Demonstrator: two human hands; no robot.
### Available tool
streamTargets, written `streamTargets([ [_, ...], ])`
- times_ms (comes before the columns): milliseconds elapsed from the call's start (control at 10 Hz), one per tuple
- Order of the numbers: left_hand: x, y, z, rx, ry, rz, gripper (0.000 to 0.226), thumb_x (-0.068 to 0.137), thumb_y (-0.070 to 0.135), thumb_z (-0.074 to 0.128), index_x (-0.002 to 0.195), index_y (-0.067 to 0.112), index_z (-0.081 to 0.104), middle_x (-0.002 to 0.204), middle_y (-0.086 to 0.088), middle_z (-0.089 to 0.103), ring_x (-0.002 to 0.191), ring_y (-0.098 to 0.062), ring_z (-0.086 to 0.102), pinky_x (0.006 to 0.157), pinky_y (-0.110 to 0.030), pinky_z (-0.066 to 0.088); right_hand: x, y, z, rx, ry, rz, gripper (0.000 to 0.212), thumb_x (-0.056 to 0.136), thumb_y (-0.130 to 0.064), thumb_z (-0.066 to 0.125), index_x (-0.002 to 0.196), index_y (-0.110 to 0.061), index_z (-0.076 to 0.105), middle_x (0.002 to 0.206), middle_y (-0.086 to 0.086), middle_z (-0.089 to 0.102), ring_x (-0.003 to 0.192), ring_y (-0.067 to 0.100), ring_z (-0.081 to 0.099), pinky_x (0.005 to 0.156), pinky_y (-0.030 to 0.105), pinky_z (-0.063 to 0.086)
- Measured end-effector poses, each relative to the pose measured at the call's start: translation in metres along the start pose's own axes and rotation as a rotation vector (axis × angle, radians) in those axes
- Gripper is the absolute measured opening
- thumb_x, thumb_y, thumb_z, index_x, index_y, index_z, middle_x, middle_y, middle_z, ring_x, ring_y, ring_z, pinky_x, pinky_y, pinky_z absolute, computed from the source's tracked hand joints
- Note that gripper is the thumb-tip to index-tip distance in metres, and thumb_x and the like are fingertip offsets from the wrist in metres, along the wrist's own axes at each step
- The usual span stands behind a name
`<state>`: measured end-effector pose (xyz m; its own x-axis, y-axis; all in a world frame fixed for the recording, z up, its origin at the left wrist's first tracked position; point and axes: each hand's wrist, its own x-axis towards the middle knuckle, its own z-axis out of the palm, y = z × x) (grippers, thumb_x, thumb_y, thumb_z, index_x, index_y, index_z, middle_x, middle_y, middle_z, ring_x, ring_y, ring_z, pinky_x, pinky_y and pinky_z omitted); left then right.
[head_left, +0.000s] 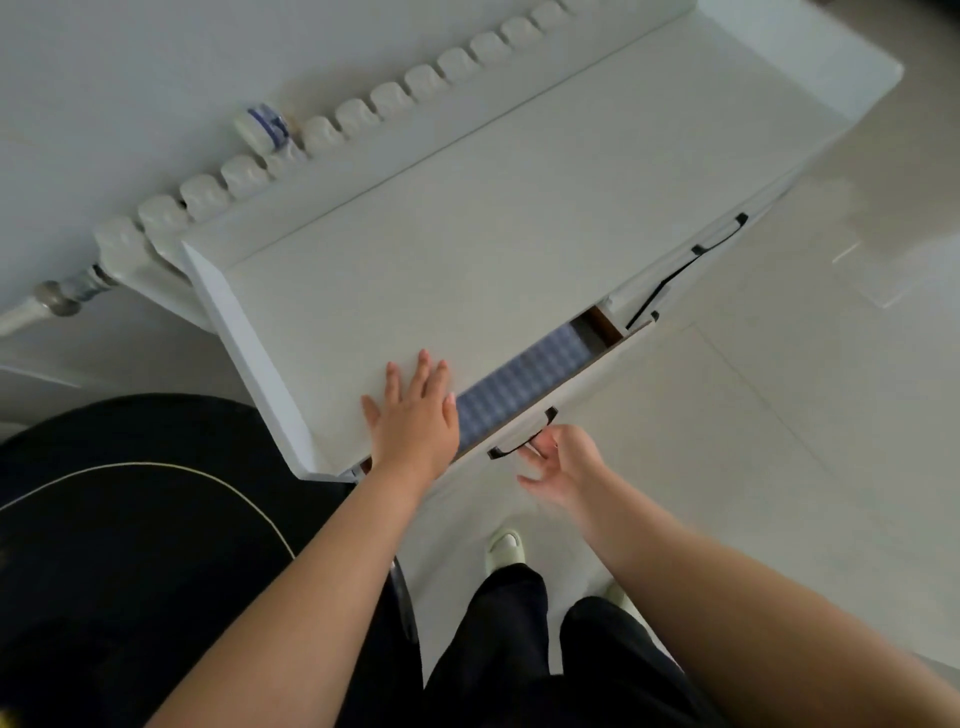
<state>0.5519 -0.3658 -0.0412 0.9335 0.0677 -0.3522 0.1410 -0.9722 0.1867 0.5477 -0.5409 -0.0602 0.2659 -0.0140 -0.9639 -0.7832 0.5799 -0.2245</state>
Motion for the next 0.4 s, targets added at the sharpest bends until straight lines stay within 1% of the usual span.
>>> streamTargets([
  [100,0.002,-0.001,0.001,-0.009,-0.001,0.011,0.051,0.100,0.033,0.019,0.151,0.031,0.011,0.160,0.010,-0.002,0.147,-0.030,-0.002,0.111,-0.062,0.011,0.001,-0.010,0.026,0.003,-0.083,-0.018,0.028,0.084,0.005,0.030,0.092,-0.010,0.053,0.081,0.003,0.055,0.124,0.024,0.050,0.106,0.056,0.026],
  [200,0.004,-0.002,0.003,-0.007,-0.025,0.006,0.052,0.101,0.032,0.020,0.151,0.031,0.009,0.160,0.010,-0.003,0.147,-0.031,-0.004,0.111,-0.062,0.009,0.004,-0.017,0.052,-0.074,-0.149,-0.048,0.033,0.087,0.003,0.029,0.106,-0.003,0.056,0.098,0.008,0.064,0.129,0.022,0.046,0.107,0.054,0.026],
  [300,0.004,-0.003,0.003,0.003,-0.030,0.014,0.052,0.101,0.031,0.020,0.151,0.030,0.006,0.160,0.009,-0.006,0.146,-0.032,-0.005,0.111,-0.063,0.009,0.007,-0.018,0.059,-0.159,-0.150,-0.078,0.029,0.088,0.004,0.031,0.101,-0.007,0.055,0.097,0.006,0.059,0.128,0.021,0.047,0.105,0.052,0.031],
  [400,0.004,-0.005,0.003,-0.002,-0.042,0.022,0.053,0.101,0.030,0.022,0.151,0.029,0.006,0.160,0.009,-0.007,0.146,-0.033,-0.007,0.110,-0.064,0.008,0.008,-0.019,0.053,-0.342,-0.132,-0.108,0.032,0.091,0.000,0.037,0.118,-0.009,0.052,0.120,0.003,0.054,0.123,0.019,0.052,0.100,0.047,0.038],
])
